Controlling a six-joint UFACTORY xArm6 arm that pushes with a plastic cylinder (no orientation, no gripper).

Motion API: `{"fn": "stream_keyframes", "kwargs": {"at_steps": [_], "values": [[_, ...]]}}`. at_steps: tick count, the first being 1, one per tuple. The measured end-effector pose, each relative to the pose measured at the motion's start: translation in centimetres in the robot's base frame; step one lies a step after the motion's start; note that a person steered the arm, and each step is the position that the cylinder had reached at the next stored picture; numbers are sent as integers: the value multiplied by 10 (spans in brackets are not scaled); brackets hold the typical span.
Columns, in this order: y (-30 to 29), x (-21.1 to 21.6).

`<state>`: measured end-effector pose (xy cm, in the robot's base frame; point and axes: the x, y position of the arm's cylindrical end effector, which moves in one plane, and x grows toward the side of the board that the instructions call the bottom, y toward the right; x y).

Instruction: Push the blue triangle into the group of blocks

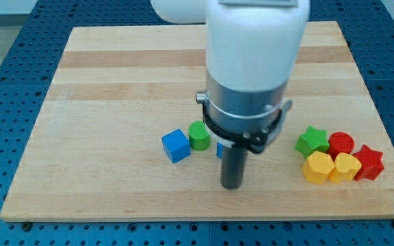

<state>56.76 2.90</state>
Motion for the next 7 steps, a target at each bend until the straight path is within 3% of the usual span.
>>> {"fn": "stream_keyframes", "kwargs": {"at_steps": [2, 3, 5, 7], "values": [[-25, -53], [-25, -54], [34, -51], [36, -51]]}}
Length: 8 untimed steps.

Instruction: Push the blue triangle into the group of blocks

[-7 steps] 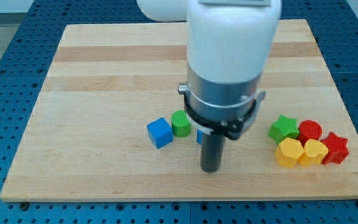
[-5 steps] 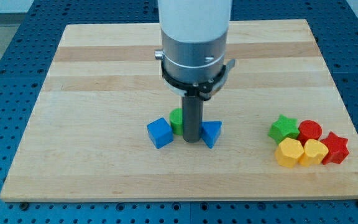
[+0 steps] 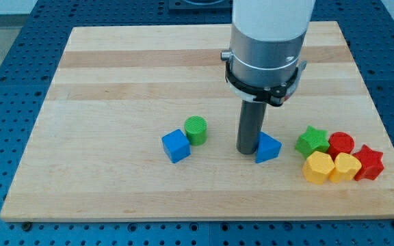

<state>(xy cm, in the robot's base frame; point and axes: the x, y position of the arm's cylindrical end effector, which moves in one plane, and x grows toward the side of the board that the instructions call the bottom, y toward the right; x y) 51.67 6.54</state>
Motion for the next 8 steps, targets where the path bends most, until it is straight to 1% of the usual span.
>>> {"fn": "stream_keyframes", "kwargs": {"at_steps": [2, 3, 4, 5, 6, 7, 8], "values": [[38, 0], [38, 0], [55, 0], [49, -5], [27, -32], [3, -81], [-33, -114]]}}
